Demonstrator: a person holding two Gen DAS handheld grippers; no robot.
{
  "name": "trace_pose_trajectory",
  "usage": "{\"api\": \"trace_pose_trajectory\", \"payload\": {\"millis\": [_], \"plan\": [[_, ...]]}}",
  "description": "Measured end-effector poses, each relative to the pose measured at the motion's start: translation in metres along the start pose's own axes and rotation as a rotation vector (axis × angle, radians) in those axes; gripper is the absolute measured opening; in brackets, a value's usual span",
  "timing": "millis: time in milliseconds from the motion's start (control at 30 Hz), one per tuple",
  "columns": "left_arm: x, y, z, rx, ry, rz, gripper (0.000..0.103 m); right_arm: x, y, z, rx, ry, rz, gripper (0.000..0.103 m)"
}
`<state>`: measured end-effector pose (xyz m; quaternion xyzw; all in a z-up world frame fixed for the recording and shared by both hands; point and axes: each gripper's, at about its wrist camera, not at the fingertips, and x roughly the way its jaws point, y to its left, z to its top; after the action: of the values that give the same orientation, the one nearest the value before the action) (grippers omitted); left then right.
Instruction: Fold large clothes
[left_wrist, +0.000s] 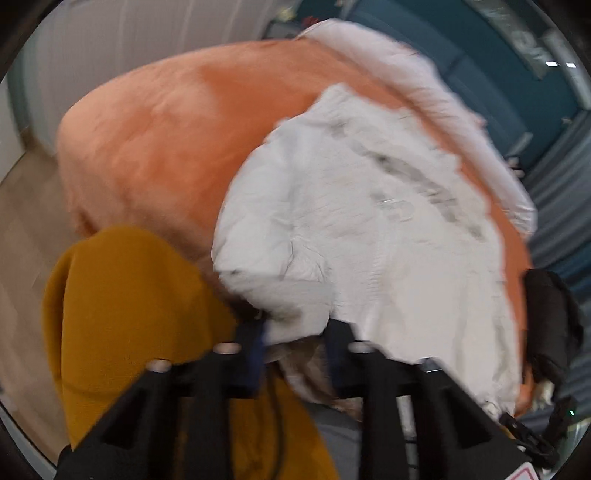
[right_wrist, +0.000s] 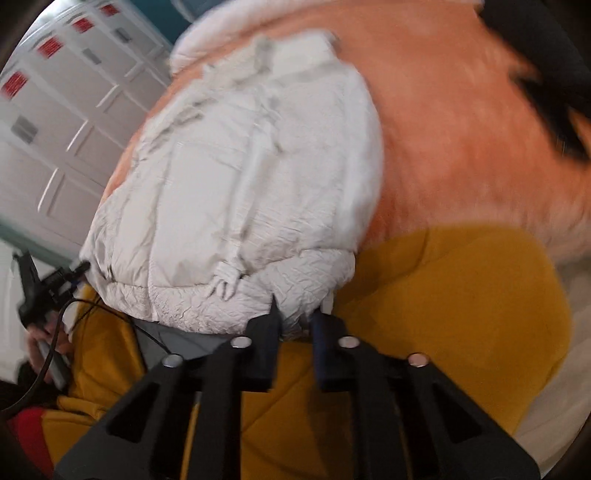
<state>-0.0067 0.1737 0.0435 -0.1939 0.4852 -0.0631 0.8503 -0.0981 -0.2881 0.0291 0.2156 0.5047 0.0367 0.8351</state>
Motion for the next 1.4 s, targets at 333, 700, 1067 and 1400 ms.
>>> {"api": "trace_pose_trajectory", "payload": {"millis": [333,700,1067,1400], "plan": [[-0.113,-0.083,0.089,0.142,-0.364,-0.268,0.006,-0.126,0.071,0.09,-0.187,-0.553,-0.013,0.008],[-0.015,-0.178,0.24,0.279,-0.621,-0.073,0.004,-0.055,0.08,0.284,-0.17,-0.752,-0.1,0.007],[0.107,-0.145,0.327,0.085,-0.557,0.195,0.032,-0.011,0.043,0.337,0.029,-0.96,-0.102,0.051],[0.029,-0.136,0.178,0.326,-0.499,0.143,0.055,-0.068,0.058,0.169,-0.223,-0.802,-0.055,0.053]]}}
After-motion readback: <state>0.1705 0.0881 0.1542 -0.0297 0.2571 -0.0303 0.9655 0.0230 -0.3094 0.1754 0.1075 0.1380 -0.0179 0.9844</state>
